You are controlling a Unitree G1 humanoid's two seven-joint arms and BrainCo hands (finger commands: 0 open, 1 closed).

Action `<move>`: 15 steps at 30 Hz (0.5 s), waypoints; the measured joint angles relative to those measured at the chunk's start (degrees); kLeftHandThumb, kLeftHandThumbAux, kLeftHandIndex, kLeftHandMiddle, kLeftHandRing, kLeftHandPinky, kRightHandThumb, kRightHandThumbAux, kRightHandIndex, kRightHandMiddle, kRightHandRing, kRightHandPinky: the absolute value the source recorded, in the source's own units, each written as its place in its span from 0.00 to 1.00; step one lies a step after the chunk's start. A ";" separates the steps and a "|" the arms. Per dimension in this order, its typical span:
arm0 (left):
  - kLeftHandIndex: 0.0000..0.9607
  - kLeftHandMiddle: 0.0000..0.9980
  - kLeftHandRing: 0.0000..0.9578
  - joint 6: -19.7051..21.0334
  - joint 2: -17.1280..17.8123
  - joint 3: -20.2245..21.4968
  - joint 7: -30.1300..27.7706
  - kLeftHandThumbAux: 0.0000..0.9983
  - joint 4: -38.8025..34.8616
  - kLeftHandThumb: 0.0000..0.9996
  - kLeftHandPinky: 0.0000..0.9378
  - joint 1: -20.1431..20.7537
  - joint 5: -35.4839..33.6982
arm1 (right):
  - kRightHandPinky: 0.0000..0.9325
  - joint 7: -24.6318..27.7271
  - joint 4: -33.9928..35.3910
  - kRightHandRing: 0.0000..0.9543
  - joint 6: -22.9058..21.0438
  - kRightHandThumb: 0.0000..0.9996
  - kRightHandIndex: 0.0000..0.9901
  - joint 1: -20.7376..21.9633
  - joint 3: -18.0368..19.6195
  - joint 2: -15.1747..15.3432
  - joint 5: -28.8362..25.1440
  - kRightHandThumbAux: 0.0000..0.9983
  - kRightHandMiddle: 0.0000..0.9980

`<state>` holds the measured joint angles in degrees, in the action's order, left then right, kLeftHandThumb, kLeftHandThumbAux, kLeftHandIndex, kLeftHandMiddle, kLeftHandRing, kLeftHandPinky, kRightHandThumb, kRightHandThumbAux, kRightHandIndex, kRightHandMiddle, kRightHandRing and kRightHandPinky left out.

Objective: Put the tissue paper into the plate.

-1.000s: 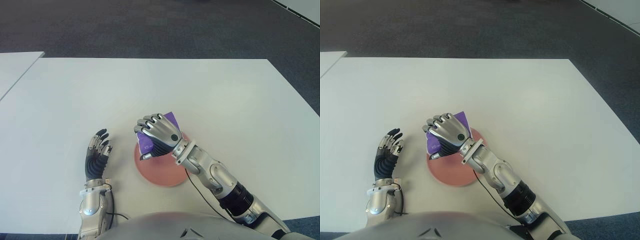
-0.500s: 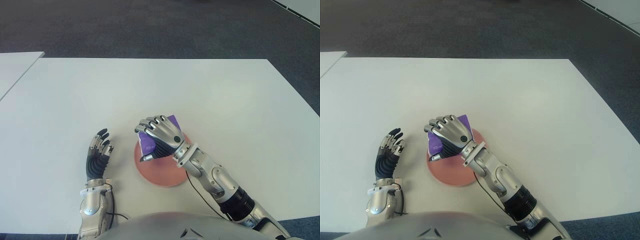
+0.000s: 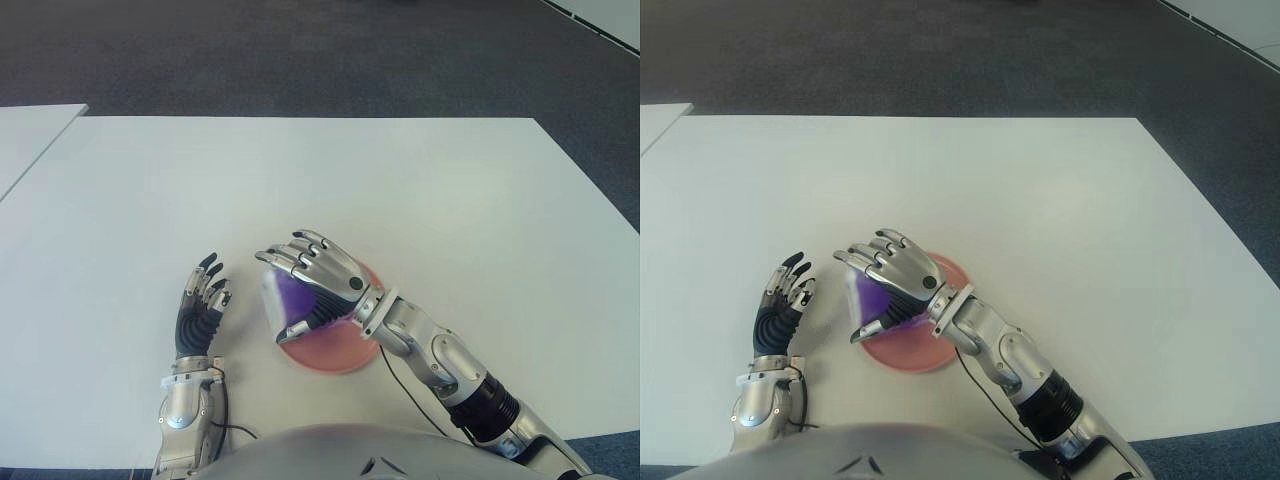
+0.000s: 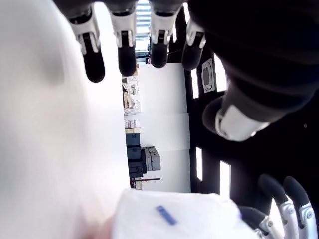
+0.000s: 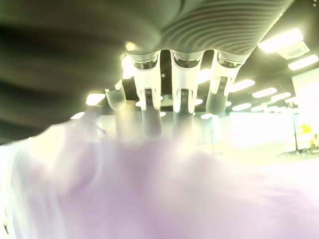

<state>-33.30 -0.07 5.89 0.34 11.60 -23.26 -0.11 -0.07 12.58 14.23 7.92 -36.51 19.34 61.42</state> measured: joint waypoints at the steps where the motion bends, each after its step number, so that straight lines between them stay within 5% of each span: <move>1: 0.14 0.10 0.16 0.00 0.06 -0.02 0.00 0.58 0.03 0.15 0.25 0.05 -0.01 | 0.00 0.05 0.06 0.00 0.06 0.10 0.00 0.00 0.09 -0.02 -0.04 0.33 0.00; 15: 0.17 0.12 0.18 4.98 -1.01 0.12 2.45 0.59 -1.89 0.22 0.27 0.28 0.26 | 0.00 0.09 -0.83 0.00 0.23 0.10 0.00 -0.02 1.05 -0.44 -1.12 0.30 0.00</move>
<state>-28.32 -1.08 6.01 2.79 9.71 -22.98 0.15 0.02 11.75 14.46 7.89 -35.46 18.90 60.30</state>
